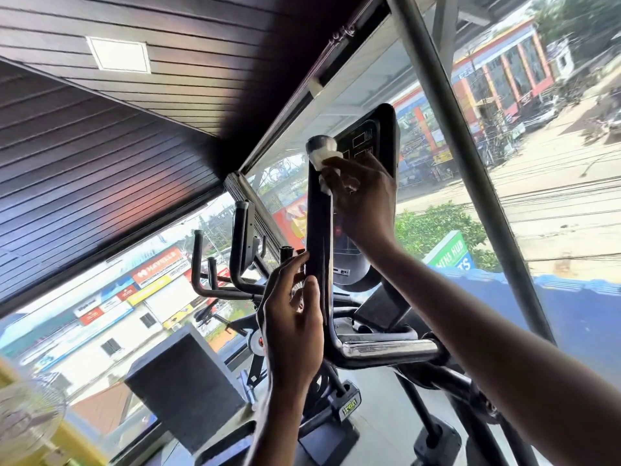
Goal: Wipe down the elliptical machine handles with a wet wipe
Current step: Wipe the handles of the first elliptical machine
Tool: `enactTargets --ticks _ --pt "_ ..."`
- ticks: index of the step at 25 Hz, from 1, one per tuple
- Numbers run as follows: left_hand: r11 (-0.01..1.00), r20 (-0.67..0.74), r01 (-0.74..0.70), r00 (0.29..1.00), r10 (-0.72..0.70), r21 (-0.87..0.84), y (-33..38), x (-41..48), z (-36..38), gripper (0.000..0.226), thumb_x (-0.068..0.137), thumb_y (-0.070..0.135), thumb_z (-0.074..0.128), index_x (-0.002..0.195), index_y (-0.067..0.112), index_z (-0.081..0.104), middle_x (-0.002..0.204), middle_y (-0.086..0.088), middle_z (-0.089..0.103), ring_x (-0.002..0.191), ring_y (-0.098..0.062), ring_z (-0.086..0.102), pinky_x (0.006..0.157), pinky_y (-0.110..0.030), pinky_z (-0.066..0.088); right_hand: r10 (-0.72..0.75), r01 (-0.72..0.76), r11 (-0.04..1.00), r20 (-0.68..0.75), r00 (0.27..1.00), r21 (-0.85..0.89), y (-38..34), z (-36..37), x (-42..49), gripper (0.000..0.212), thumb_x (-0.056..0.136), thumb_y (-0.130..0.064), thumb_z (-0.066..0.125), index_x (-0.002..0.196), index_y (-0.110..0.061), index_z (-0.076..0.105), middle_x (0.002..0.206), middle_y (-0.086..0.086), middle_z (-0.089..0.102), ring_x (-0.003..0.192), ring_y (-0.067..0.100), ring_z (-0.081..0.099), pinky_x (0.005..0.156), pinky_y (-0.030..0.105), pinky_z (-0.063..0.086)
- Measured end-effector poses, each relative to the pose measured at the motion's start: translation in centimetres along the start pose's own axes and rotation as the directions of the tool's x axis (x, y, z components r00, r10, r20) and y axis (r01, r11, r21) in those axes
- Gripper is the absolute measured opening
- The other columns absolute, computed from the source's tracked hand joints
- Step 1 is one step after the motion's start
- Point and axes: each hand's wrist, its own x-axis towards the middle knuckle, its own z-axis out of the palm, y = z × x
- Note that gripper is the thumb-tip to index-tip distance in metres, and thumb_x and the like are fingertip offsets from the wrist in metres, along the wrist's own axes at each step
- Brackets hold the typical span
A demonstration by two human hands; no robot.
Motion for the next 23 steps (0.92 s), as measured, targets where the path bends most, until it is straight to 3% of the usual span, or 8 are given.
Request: enactTargets --ticks 3,5,9,13,16,19,23 --pt "1.0 -0.026 0.011 1.0 -0.011 -0.009 0.2 -0.3 0.2 0.032 0.091 0.017 0.051 0.119 0.021 0.067 0.118 0.005 0.07 0.107 -0.004 0.066 0.081 -0.007 0.048 -0.018 0.018 1.0 0.082 0.997 -0.004 0.1 -1.2 -2.0 0.013 0.088 -0.018 0.074 0.1 -0.018 0.08 0.086 -0.012 0.058 0.07 -0.008 0.06 0.067 0.011 0.05" --pt "0.996 -0.053 0.078 0.995 -0.081 -0.05 0.3 -0.8 0.4 0.032 0.09 0.015 0.052 0.115 0.025 0.069 0.11 0.009 0.073 0.102 0.0 0.068 0.08 -0.01 0.05 0.001 -0.004 1.0 0.141 0.99 0.024 0.2 -2.2 -4.1 0.014 0.088 -0.017 0.075 0.101 -0.017 0.079 0.087 -0.015 0.06 0.074 -0.009 0.063 0.07 0.011 0.053" --pt "0.935 -0.117 0.283 0.943 -0.312 -0.214 0.5 -0.9 0.4 0.029 0.091 0.005 0.057 0.107 0.02 0.075 0.102 0.008 0.077 0.102 -0.011 0.072 0.092 -0.036 0.055 0.146 -0.176 0.98 0.272 0.951 0.092 0.7 -4.4 -9.1 0.014 0.089 -0.021 0.075 0.103 -0.02 0.077 0.099 -0.005 0.07 0.085 -0.002 0.069 0.073 0.008 0.052" --pt "0.943 -0.161 0.309 0.932 -0.326 -0.121 1.6 -2.8 0.5 0.031 0.094 -0.002 0.056 0.109 0.019 0.073 0.1 0.018 0.074 0.096 0.008 0.067 0.081 -0.012 0.05 0.241 -0.286 0.954 0.347 0.906 0.085 1.0 -6.1 -14.2 0.013 0.09 -0.02 0.074 0.102 -0.02 0.076 0.097 -0.009 0.074 0.083 -0.001 0.071 0.077 0.022 0.059" --pt "0.951 -0.208 0.308 0.93 -0.303 -0.012 1.2 -5.0 0.3 0.028 0.093 -0.001 0.058 0.114 0.014 0.071 0.1 0.022 0.07 0.09 0.015 0.065 0.075 -0.003 0.046 0.202 -0.241 0.968 0.36 0.911 0.066 1.3 -7.2 -17.1 0.012 0.092 -0.015 0.07 0.102 -0.018 0.076 0.097 -0.009 0.075 0.083 0.001 0.071 0.074 0.025 0.059" --pt "0.946 -0.215 0.323 0.927 -0.308 0.034 0.3 -6.9 0.2 0.024 0.095 0.004 0.06 0.111 0.02 0.069 0.101 0.022 0.07 0.091 0.012 0.065 0.075 -0.005 0.048 0.085 -0.111 0.993 0.4 0.913 0.042 1.9 -8.1 -18.6 0.015 0.095 -0.011 0.066 0.102 -0.016 0.077 0.103 -0.007 0.074 0.09 0.006 0.071 0.074 0.026 0.059" --pt "0.943 -0.208 0.323 0.931 -0.301 0.082 -0.3 -9.1 0.6 0.025 0.096 0.011 0.061 0.121 0.016 0.067 0.113 0.007 0.072 0.098 0.002 0.068 0.076 -0.007 0.049 0.016 0.061 0.985 0.441 0.897 -0.16 5.1 -10.4 -19.0 0.014 0.093 -0.011 0.068 0.099 -0.018 0.079 0.104 -0.005 0.075 0.093 0.017 0.07 0.081 0.028 0.055"
